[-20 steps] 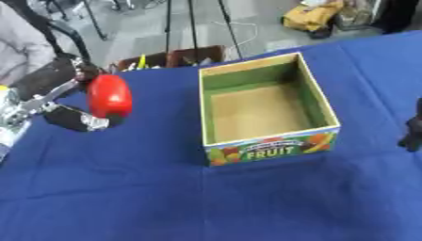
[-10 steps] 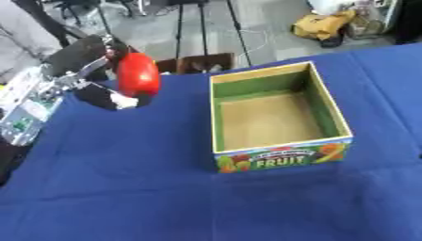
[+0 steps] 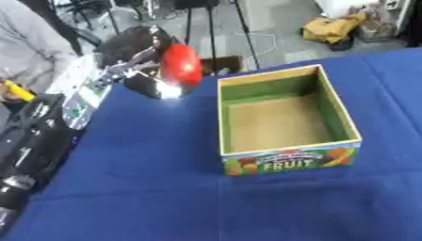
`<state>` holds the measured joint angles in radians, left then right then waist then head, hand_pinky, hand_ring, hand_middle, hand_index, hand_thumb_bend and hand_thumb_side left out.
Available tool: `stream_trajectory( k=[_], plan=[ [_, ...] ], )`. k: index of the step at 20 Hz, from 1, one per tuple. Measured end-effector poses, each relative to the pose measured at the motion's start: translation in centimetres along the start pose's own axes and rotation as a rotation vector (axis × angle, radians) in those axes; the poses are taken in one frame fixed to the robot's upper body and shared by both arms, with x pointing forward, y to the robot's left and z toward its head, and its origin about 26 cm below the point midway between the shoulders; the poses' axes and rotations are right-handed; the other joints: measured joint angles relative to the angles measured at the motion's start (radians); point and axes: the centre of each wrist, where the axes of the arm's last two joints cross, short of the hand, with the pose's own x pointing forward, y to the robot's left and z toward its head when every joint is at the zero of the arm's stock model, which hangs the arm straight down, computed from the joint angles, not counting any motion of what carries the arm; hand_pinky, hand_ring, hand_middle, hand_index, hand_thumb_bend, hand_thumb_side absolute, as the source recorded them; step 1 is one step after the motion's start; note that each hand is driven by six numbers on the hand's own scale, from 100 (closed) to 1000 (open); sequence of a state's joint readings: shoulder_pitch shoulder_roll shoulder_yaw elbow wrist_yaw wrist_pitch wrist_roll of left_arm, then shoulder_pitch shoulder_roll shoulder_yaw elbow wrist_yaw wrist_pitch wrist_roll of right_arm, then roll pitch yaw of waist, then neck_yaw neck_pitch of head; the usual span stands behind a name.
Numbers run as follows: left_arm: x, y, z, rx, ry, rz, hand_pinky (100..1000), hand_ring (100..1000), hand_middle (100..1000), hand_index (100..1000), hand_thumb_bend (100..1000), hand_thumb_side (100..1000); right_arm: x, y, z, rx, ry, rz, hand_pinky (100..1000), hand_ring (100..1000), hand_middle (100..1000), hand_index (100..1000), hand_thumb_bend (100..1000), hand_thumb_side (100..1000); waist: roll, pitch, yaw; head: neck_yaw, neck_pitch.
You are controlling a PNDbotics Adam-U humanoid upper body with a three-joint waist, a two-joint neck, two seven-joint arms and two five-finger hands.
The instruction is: Pick up objects on the table and place them in the box.
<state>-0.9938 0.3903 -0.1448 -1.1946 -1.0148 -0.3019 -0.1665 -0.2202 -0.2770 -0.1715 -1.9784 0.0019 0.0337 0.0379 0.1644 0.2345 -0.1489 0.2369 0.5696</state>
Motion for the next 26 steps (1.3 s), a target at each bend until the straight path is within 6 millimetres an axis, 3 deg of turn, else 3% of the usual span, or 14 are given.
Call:
stream_trajectory(
  k=[9, 18, 26],
  plan=[
    [1.2, 0.0, -1.8, -0.005, 0.018, -0.068, 367, 358, 345, 513, 100, 649, 0.4, 0.3, -0.6, 0.013, -0.015, -0.015, 397, 305, 385, 468, 247, 632, 0.012, 0.003, -0.056, 0.099, 0.016],
    [2.9, 0.1, -3.1, -0.015, -0.032, -0.051, 354, 356, 340, 508, 100, 650, 1.0, 0.9, -1.5, 0.029, -0.048, -0.047, 398, 307, 386, 468, 237, 620, 0.021, 0.023, -0.125, 0.150, 0.015],
    [2.9, -0.5, -3.5, -0.064, -0.014, -0.050, 358, 375, 351, 520, 100, 658, 1.4, 1.4, -1.9, 0.043, -0.064, -0.071, 398, 306, 385, 467, 238, 613, 0.031, 0.036, -0.173, 0.187, 0.002]
  ],
)
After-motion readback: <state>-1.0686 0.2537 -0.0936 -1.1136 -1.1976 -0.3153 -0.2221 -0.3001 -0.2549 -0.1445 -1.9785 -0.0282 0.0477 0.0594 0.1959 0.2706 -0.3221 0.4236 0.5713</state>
